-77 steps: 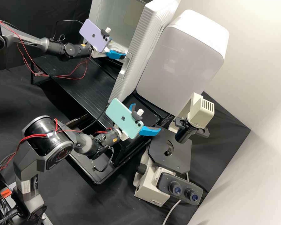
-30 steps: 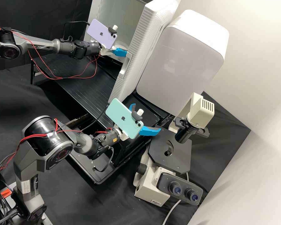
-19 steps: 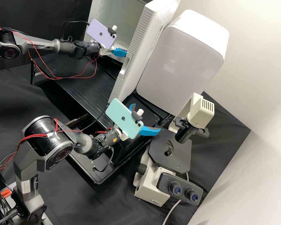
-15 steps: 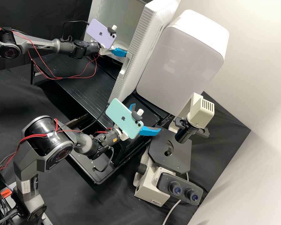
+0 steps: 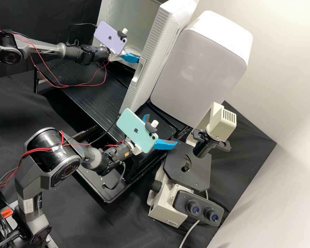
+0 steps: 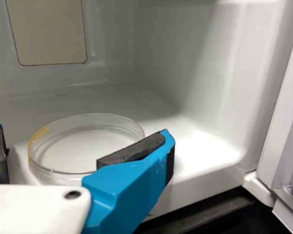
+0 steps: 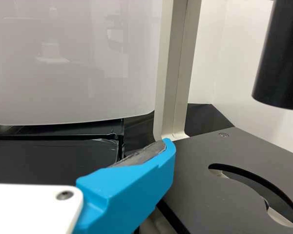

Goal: Place the petri dish in the incubator

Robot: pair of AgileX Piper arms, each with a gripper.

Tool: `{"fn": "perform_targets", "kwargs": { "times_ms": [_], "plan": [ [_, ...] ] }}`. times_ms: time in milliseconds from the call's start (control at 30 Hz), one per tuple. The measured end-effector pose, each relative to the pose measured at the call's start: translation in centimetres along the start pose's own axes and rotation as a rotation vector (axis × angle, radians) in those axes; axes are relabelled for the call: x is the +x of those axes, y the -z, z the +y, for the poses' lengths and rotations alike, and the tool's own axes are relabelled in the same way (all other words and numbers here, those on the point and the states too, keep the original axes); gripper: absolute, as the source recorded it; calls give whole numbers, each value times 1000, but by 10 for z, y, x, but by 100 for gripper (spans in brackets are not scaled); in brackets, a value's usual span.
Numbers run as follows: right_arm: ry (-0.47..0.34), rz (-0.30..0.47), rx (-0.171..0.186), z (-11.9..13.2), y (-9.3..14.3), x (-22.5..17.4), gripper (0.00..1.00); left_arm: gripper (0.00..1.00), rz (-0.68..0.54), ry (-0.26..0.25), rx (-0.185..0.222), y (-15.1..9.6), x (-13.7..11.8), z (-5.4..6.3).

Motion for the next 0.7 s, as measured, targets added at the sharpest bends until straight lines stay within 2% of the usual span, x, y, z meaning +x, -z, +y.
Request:
{"fn": "perform_targets", "kwargs": {
  "times_ms": [200,433,500,533,567,700],
  "plan": [
    [0,0,0,0,0,0,100,100,-6,15,6,0,-11,4],
    [0,0,0,0,0,0,100,100,-25,9,9,-5,-29,-2],
    [0,0,0,0,0,0,100,100,-38,5,33,-6,-35,-3],
    [0,0,0,0,0,0,100,100,-46,3,57,-8,-38,-5],
    [0,0,0,0,0,0,100,100,-54,4,57,-9,-40,-8],
    [0,0,0,0,0,0,100,100,-96,-1,99,-15,-56,-19]
  ]
}}
